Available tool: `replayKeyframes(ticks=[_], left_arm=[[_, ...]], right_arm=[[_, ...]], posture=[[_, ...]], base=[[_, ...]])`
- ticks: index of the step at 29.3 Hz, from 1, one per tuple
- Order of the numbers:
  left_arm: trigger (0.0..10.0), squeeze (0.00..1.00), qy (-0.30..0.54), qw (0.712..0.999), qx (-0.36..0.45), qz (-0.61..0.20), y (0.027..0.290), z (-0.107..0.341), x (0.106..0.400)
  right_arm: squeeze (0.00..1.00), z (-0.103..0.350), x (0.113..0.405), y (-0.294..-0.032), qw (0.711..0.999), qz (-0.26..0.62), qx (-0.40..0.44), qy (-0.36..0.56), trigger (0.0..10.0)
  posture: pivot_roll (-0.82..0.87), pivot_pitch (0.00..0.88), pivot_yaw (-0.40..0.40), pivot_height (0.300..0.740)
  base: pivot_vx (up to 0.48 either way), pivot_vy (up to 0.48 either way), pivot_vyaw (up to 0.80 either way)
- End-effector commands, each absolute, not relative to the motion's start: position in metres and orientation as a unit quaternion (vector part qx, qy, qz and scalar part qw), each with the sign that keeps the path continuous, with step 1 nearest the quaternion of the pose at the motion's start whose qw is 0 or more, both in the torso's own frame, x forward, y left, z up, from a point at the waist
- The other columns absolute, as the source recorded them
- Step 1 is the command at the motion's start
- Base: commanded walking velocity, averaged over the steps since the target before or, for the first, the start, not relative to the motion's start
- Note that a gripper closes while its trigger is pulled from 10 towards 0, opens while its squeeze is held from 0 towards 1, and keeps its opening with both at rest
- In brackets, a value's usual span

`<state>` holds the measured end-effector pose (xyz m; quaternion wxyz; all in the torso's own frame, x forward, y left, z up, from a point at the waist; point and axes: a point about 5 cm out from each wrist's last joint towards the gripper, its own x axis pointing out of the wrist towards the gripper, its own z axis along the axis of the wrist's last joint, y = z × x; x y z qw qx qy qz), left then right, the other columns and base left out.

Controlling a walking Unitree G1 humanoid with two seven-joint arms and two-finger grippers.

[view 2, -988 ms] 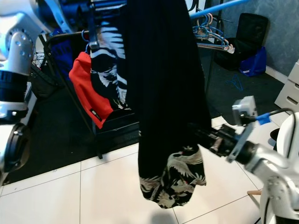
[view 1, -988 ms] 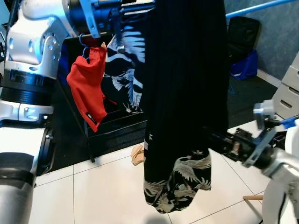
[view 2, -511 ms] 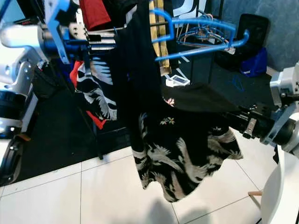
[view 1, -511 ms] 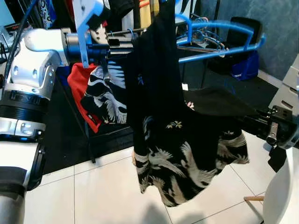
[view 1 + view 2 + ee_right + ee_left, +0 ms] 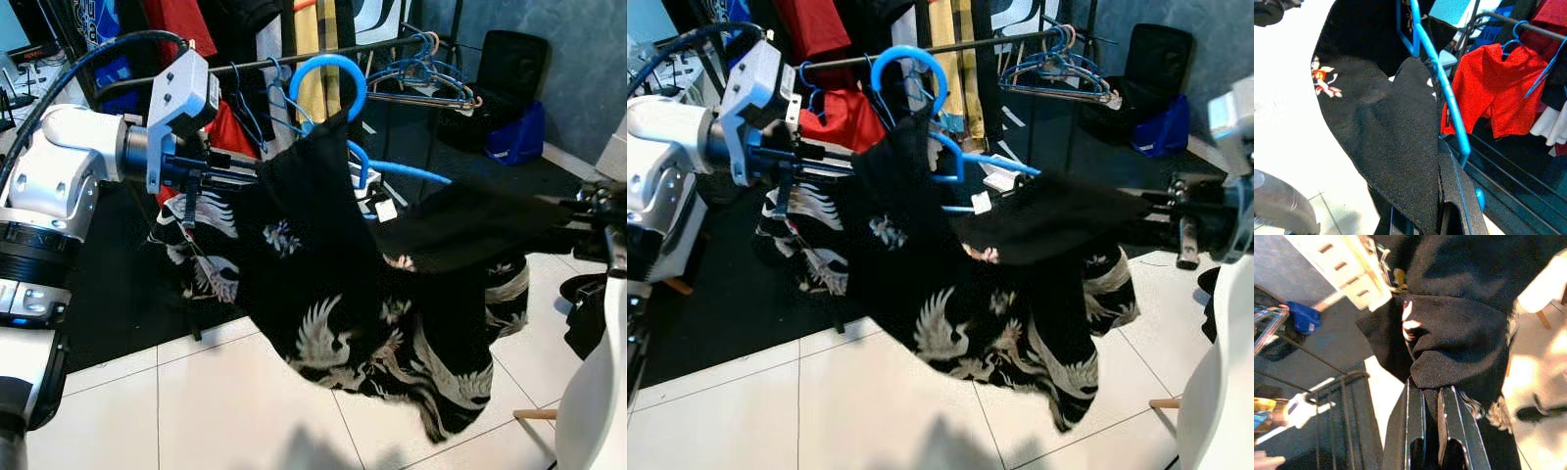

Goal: Hang hanger

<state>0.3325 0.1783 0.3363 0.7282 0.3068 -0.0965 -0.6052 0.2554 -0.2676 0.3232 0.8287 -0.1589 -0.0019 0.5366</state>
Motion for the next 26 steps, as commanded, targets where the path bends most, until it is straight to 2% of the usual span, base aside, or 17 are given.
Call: replayKeyframes(ticks=[1,6,7,9,11,13,20,21,24,26], left_arm=[[7.5,0.0,-0.075,0.726,0.314,-0.608,0.191,0.335,0.329],[7.6,0.0,-0.064,0.722,0.317,-0.611,0.195,0.333,0.328],[7.9,0.0,-0.056,0.717,0.316,-0.619,0.198,0.332,0.327],[7.9,0.0,-0.056,0.717,0.316,-0.619,0.198,0.332,0.327],[8.1,0.0,-0.03,0.691,0.33,-0.642,0.197,0.321,0.323],[8.2,0.0,-0.017,0.68,0.34,-0.649,0.196,0.314,0.322],[8.4,0.0,-0.003,0.664,0.347,-0.662,0.193,0.304,0.321],[8.4,0.0,-0.003,0.656,0.345,-0.671,0.188,0.3,0.32],[8.4,0.0,-0.003,0.656,0.345,-0.671,0.188,0.3,0.32],[8.2,0.0,-0.003,0.647,0.344,-0.68,0.182,0.297,0.319]], right_arm=[[0.0,0.327,0.255,-0.271,0.824,0.539,-0.175,0.004,0.0],[0.0,0.328,0.254,-0.274,0.823,0.539,-0.176,0.009,0.0],[0.0,0.33,0.253,-0.277,0.822,0.541,-0.178,0.012,0.0],[0.0,0.33,0.253,-0.277,0.822,0.541,-0.178,0.012,0.0],[0.0,0.345,0.253,-0.281,0.816,0.551,-0.177,-0.004,0.0],[0.0,0.353,0.253,-0.283,0.813,0.557,-0.171,-0.018,0.0],[0.0,0.365,0.253,-0.283,0.802,0.576,-0.148,-0.048,0.0],[0.0,0.367,0.253,-0.278,0.79,0.595,-0.134,-0.056,0.0],[0.0,0.367,0.253,-0.278,0.79,0.595,-0.134,-0.056,0.0],[0.0,0.366,0.255,-0.273,0.779,0.611,-0.128,-0.054,0.0]], posture=[[-0.03,0.017,0.067,0.74],[-0.03,0.017,0.067,0.74],[-0.03,0.019,0.07,0.74],[-0.03,0.019,0.07,0.74],[-0.03,0.015,0.071,0.74],[-0.03,0.011,0.07,0.74],[-0.02,0.01,0.069,0.74],[-0.03,0.01,0.07,0.74],[-0.03,0.01,0.07,0.74],[-0.03,0.008,0.072,0.74]], base=[[0.0,0.0,0.0],[0.0,0.0,0.0],[0.0,0.0,0.0],[0.0,0.0,0.0],[0.0,0.0,0.0],[0.0,0.0,0.0],[0.0,0.0,0.0],[0.0,0.0,0.0],[0.0,0.0,0.0],[0.0,0.0,0.0]])
